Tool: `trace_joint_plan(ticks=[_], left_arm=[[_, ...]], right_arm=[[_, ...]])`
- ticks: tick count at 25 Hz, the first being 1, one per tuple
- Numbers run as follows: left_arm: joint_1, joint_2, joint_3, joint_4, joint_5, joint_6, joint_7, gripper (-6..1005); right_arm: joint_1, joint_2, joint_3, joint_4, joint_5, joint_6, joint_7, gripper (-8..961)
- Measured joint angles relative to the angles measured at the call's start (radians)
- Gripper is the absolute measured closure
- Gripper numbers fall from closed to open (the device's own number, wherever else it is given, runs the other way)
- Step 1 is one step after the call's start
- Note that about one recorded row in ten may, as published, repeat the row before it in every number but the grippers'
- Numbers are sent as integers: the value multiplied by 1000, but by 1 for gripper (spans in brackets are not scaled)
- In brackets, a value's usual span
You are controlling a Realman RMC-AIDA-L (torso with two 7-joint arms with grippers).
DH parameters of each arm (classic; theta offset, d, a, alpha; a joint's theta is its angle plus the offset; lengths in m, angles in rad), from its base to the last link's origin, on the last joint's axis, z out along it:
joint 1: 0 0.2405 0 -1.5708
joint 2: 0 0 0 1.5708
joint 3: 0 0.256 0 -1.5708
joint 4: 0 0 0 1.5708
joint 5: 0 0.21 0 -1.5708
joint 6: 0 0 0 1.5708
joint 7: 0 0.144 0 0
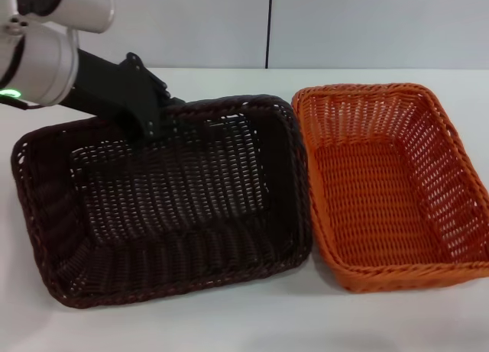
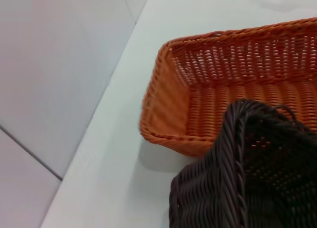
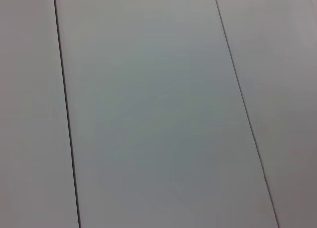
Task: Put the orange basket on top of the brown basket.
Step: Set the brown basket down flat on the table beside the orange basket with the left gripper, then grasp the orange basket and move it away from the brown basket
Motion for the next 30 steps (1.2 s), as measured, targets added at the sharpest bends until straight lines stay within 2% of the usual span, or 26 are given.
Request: trace_joint_plan(ticks=[6, 13, 15, 16, 17, 18, 20, 21, 22, 23, 24, 25, 26, 27, 28, 30], left_arm=[[3, -7, 25, 45, -5, 148, 2, 722], [-1, -8, 33, 53, 0, 191, -4, 674], [35, -13, 38, 1, -14, 274, -23, 582], [97, -17, 61, -56, -43, 398, -54, 536], [97, -17, 61, -56, -43, 398, -54, 490], [124, -18, 75, -72, -64, 463, -69, 444], [251, -16, 159, -116, -167, 758, -114, 302], [388, -12, 268, -129, -295, 1102, -127, 231], [388, -12, 268, -129, -295, 1102, -127, 231], [441, -11, 320, -129, -331, 1243, -128, 231], [512, -10, 397, -121, -365, 1454, -134, 232], [543, -10, 439, -110, -367, 1537, -139, 232], [585, -11, 500, -91, -369, 1662, -152, 232], [642, -10, 613, -21, -358, 1868, -200, 232], [648, -10, 627, -10, -355, 1893, -209, 233], [677, -9, 720, 92, -317, 2066, -299, 233]], right_arm=[[9, -3, 0, 0, 1, -3, 0, 318], [7, -4, 8, 4, 1, -5, 0, 320], [7, -5, 9, 4, 1, -5, 0, 320], [8, -5, 10, 5, 5, -6, 0, 320], [10, -5, 11, 5, 10, -7, 0, 320], [10, -5, 11, 5, 10, -7, 0, 321], [14, -6, 11, 3, 25, -7, 0, 321], [18, -10, 10, -18, 32, -10, 0, 321], [18, -10, 10, -18, 32, -10, 0, 322], [19, -13, 10, -33, 32, -12, 0, 322], [19, -20, 9, -60, 25, -22, 0, 322], [19, -28, 8, -89, 14, -39, 0, 322], [13, -64, 10, -182, -24, -113, 0, 322], [9, -86, 11, -239, -46, -170, 1, 323], [9, -86, 11, -239, -46, -170, 1, 323], [6, -145, 25, -367, -92, -338, 1, 323]])
